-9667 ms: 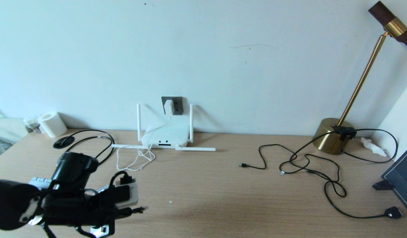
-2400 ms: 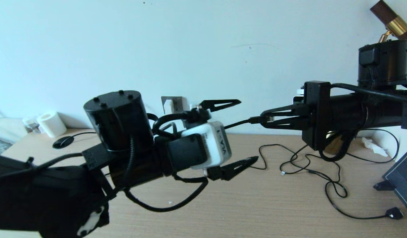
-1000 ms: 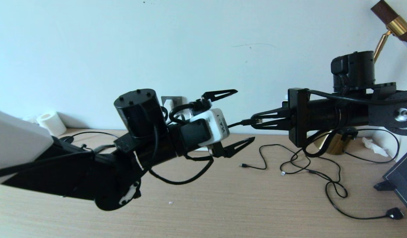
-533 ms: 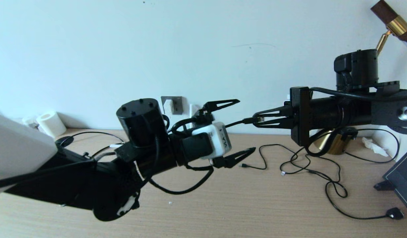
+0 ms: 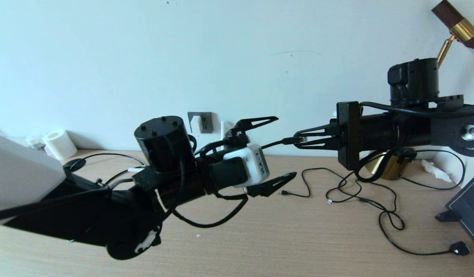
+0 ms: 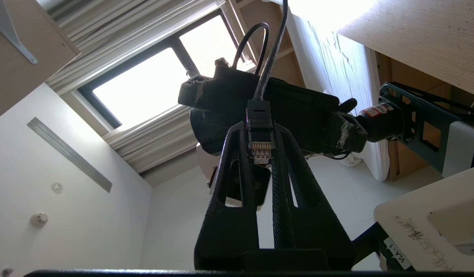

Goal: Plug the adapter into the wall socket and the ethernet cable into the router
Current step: Hand it to the other hand

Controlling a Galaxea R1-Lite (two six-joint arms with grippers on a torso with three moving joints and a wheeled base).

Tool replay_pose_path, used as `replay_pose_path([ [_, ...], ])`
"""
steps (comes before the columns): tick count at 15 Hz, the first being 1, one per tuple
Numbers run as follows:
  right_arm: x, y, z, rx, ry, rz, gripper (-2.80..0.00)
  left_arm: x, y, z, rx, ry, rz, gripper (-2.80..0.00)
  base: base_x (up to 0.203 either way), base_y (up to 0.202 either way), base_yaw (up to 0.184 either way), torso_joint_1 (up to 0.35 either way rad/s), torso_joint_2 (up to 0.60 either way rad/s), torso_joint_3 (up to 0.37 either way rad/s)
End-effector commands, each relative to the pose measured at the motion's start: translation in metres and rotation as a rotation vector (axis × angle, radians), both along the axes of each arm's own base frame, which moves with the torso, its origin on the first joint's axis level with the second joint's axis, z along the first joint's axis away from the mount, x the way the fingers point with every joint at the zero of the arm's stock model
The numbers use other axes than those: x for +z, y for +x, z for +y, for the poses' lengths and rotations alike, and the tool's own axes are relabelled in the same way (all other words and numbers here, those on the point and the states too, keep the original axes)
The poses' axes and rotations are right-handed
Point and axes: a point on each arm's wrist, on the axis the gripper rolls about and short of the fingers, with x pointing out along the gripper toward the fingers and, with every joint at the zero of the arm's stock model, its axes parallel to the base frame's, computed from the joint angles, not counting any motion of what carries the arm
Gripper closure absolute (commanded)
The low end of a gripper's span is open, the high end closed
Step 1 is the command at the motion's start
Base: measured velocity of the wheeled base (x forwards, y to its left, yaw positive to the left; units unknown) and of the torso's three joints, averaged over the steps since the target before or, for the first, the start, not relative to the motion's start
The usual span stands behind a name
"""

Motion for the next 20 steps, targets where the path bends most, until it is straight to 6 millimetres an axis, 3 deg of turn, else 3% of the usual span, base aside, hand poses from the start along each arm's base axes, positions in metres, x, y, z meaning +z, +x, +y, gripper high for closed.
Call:
replay_pose_path([
  [1,-0.002,0.0,0.001,0.007,0.002,0.013,0.0,0.002,-0.002,-0.001,-0.007,-0.005,-0.014,-2.8,0.0,0.0,0.0,0.0,0.0,0.0],
  [10,-0.001,-0.001,0.003,0.013,0.001,0.014,0.0,0.0,-0.006,-0.004,-0.011,-0.004,-0.003,-2.8,0.0,0.0,0.0,0.0,0.0,0.0],
  [11,-0.002,-0.001,0.003,0.014,0.001,0.015,0.0,0.0,-0.006,-0.004,-0.009,-0.004,-0.002,0.0,0.0,0.0,0.0,0.0,0.0,0.0],
  [20,-0.003,0.0,0.004,0.014,-0.001,0.018,0.0,-0.005,-0.012,-0.004,-0.01,0.01,0.016,0.0,0.0,0.0,0.0,0.0,0.0,0.0],
])
